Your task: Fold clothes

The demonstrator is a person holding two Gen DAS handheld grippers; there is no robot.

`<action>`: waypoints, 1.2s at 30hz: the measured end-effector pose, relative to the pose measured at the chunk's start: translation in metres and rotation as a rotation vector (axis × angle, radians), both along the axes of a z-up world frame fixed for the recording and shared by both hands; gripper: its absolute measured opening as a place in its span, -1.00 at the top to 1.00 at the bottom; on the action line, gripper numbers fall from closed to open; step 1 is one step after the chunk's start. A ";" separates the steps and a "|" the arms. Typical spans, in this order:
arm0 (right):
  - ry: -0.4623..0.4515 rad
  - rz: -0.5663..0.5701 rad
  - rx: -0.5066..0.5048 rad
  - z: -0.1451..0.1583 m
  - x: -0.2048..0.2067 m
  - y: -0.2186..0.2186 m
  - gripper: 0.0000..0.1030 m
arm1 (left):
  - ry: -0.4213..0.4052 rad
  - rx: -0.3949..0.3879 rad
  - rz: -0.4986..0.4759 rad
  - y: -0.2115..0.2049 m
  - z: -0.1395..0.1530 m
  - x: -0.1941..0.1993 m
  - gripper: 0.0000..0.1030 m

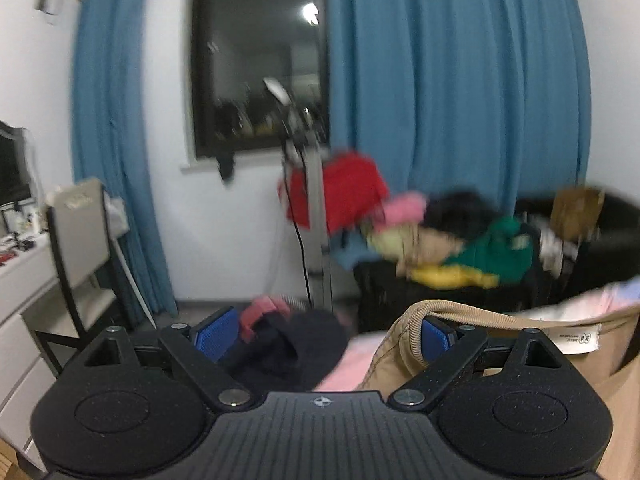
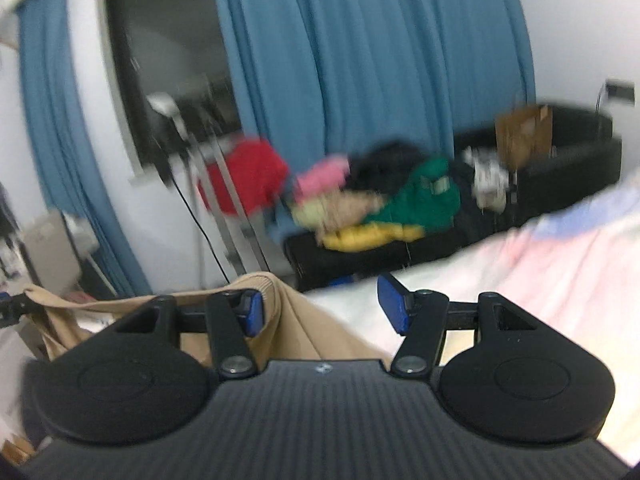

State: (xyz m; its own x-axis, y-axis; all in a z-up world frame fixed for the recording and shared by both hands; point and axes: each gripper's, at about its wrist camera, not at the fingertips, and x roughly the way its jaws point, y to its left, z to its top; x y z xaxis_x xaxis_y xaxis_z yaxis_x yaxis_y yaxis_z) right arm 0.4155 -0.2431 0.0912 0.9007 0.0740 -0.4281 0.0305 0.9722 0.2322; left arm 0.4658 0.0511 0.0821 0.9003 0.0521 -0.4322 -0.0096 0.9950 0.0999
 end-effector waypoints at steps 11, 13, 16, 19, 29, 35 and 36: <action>0.474 0.307 -0.202 -0.123 0.124 0.039 -0.13 | 0.444 0.276 -0.139 -0.030 -0.150 0.132 -0.79; 0.513 0.392 -0.238 -0.122 0.126 0.052 -0.13 | 0.538 0.336 -0.205 -0.037 -0.160 0.135 -0.79; 0.486 0.439 -0.238 -0.111 0.117 0.063 -0.13 | 0.558 0.308 -0.250 -0.039 -0.155 0.134 -0.81; 0.423 0.412 -0.196 -0.093 0.099 0.065 -0.13 | 0.513 0.186 -0.258 -0.031 -0.136 0.125 -0.85; 0.175 0.212 -0.021 -0.046 -0.049 0.046 -0.13 | 0.211 -0.081 -0.212 0.000 -0.073 -0.029 -0.88; 0.030 0.144 0.020 -0.029 -0.179 0.040 -0.14 | 0.128 -0.147 -0.156 0.019 -0.070 -0.179 -0.88; 0.009 0.139 0.024 -0.027 -0.200 0.041 -0.14 | 0.117 -0.165 -0.154 0.023 -0.071 -0.203 -0.88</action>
